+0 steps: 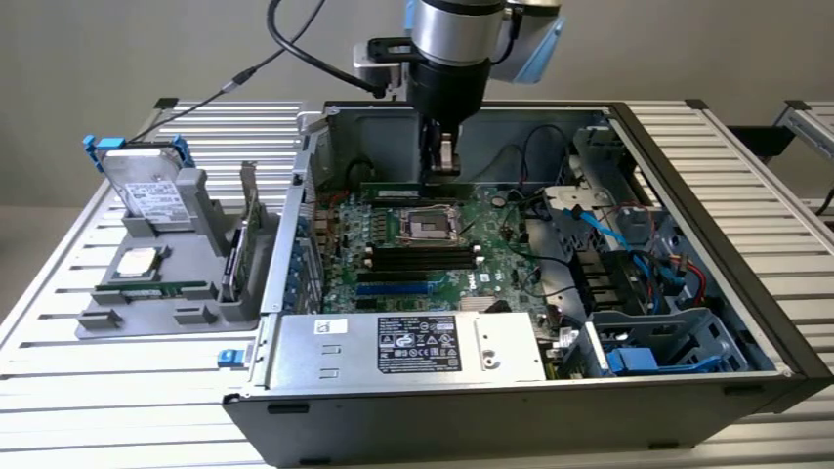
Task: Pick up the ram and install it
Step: 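Insert the ram into the slot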
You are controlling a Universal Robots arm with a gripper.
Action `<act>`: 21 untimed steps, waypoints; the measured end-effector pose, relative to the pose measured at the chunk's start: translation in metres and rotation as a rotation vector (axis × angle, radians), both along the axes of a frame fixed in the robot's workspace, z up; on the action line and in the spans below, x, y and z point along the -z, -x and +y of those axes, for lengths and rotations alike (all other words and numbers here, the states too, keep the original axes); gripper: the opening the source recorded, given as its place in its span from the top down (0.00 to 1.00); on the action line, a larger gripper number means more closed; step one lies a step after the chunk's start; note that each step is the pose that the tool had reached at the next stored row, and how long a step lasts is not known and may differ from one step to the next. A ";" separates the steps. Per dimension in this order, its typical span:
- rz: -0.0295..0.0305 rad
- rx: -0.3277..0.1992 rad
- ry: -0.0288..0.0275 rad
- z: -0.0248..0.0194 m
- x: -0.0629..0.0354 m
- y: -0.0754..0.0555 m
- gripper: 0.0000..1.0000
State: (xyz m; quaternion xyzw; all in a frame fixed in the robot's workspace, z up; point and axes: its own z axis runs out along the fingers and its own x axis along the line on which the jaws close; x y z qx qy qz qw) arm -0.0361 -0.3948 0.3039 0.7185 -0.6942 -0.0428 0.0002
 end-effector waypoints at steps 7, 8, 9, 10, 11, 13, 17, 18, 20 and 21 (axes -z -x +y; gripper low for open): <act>0.0000 -0.001 0.0000 0.0000 0.0128 0.004 0.87; 0.0000 -0.002 0.0001 0.0000 0.0146 0.004 0.87; -0.0004 -0.003 0.0000 0.0000 0.0164 0.004 0.87; -0.0009 -0.006 0.0005 0.0000 0.0179 0.004 0.87; -0.0015 -0.013 0.0015 0.0000 0.0193 0.004 0.87; -0.0024 -0.038 0.0043 0.0000 0.0213 0.004 0.87; -0.0037 -0.093 0.0103 0.0000 0.0251 0.003 0.87; -0.0038 -0.102 0.0112 0.0000 0.0267 0.003 0.87; -0.0039 -0.104 0.0120 0.0000 0.0304 0.003 0.87; -0.0039 -0.104 0.0120 0.0000 0.0323 0.003 0.87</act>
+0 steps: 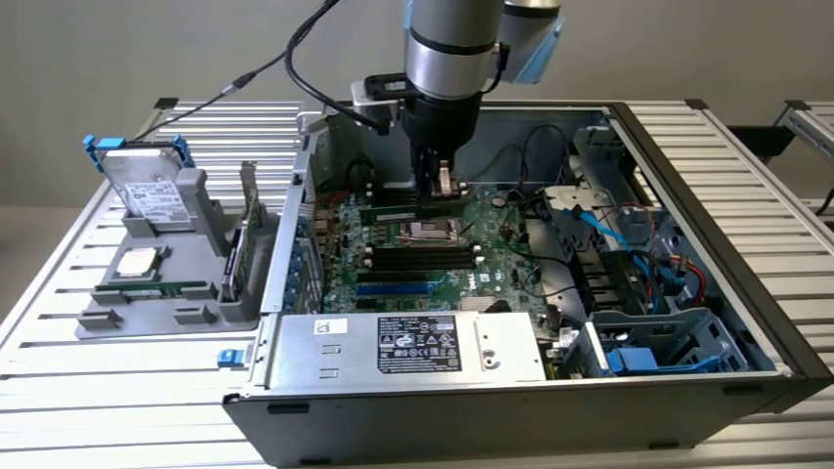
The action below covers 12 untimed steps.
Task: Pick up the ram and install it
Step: 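Insert the ram into the slot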
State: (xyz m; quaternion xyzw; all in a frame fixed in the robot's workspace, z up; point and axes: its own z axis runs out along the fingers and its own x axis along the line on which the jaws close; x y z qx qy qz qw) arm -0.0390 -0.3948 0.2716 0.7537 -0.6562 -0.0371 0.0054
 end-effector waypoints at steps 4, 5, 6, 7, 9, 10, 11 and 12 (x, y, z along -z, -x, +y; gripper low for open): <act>-0.0005 0.002 0.0000 0.0000 0.0072 -0.002 0.87; -0.0008 0.006 0.0000 0.0000 0.0088 -0.003 0.87; -0.0013 0.011 0.0001 0.0000 0.0100 -0.003 0.87; -0.0017 0.017 0.0011 0.0000 0.0109 -0.003 0.87; -0.0021 0.025 0.0063 0.0000 0.0123 -0.004 0.87; -0.0023 0.029 0.0112 0.0001 0.0127 -0.005 0.87; -0.0024 0.031 0.0165 0.0001 0.0131 -0.006 0.87; -0.0025 0.033 0.0228 0.0001 0.0136 -0.008 0.87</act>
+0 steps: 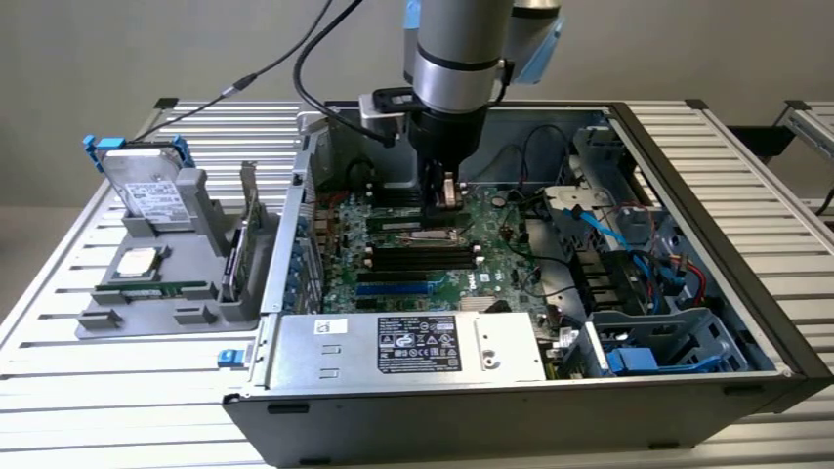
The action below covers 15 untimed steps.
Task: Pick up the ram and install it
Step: 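Insert the ram into the slot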
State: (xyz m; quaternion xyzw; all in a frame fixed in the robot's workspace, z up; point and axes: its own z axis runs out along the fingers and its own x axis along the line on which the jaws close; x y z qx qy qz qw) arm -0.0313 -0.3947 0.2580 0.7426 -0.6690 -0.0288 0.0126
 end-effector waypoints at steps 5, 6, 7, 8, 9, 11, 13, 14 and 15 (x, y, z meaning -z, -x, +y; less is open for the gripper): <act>0.0001 0.021 0.0147 0.0000 0.0045 -0.005 0.87; 0.0002 0.035 0.0148 0.0000 0.0064 -0.005 0.87; 0.0003 0.049 0.0148 0.0000 0.0082 -0.005 0.87; 0.0004 0.063 0.0148 0.0000 0.0100 -0.005 0.87; 0.0004 0.073 0.0147 0.0000 0.0115 -0.005 0.87; 0.0002 0.083 0.0160 0.0000 0.0136 -0.005 0.87; -0.0011 0.084 0.0188 -0.0009 0.0150 -0.005 0.87; -0.0016 0.084 0.0203 -0.0015 0.0157 -0.005 0.87; -0.0018 0.085 0.0221 -0.0024 0.0162 -0.005 0.87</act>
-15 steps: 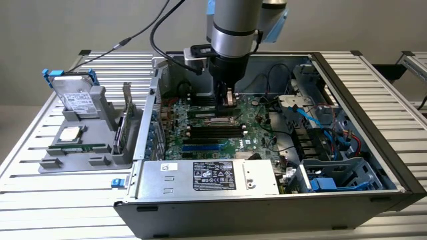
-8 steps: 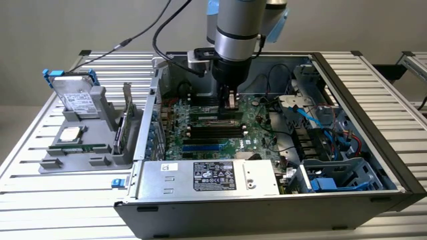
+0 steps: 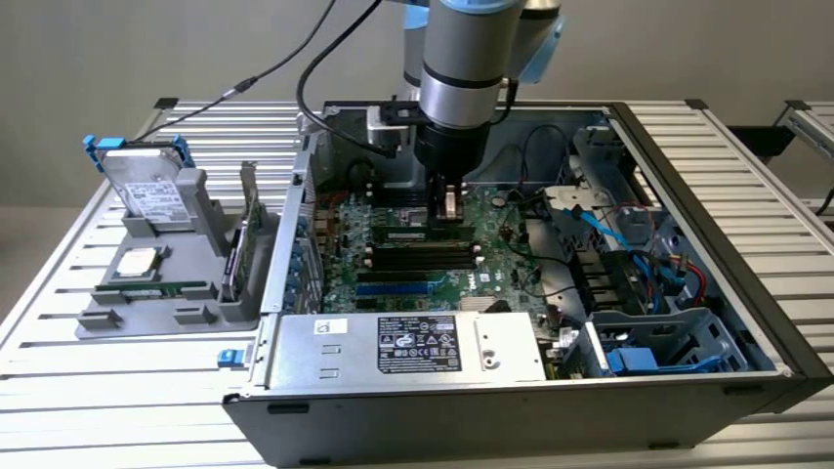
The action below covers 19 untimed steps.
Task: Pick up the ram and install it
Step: 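Insert the ram into the slot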
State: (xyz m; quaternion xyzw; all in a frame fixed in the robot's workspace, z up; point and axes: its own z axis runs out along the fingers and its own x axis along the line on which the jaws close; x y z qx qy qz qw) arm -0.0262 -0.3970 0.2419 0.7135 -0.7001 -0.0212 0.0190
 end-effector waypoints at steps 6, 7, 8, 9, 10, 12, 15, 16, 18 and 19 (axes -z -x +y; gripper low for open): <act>0.0000 0.000 0.0155 -0.0044 0.0030 -0.001 0.87; 0.0000 0.000 0.0197 -0.0047 0.0037 -0.001 0.87; -0.0001 0.000 0.0236 -0.0047 0.0045 -0.001 0.87; 0.0000 0.000 0.0272 -0.0047 0.0053 -0.001 0.87; 0.0000 0.000 0.0308 -0.0047 0.0062 -0.001 0.87; -0.0001 0.000 0.0385 -0.0047 0.0076 -0.001 0.87; 0.0001 -0.001 0.0440 -0.0048 0.0077 -0.001 0.87; -0.0001 -0.002 0.0448 -0.0047 0.0078 -0.001 0.87; -0.0002 -0.003 0.0480 -0.0047 0.0083 -0.001 0.87; -0.0002 -0.004 0.0497 -0.0048 0.0084 -0.001 0.87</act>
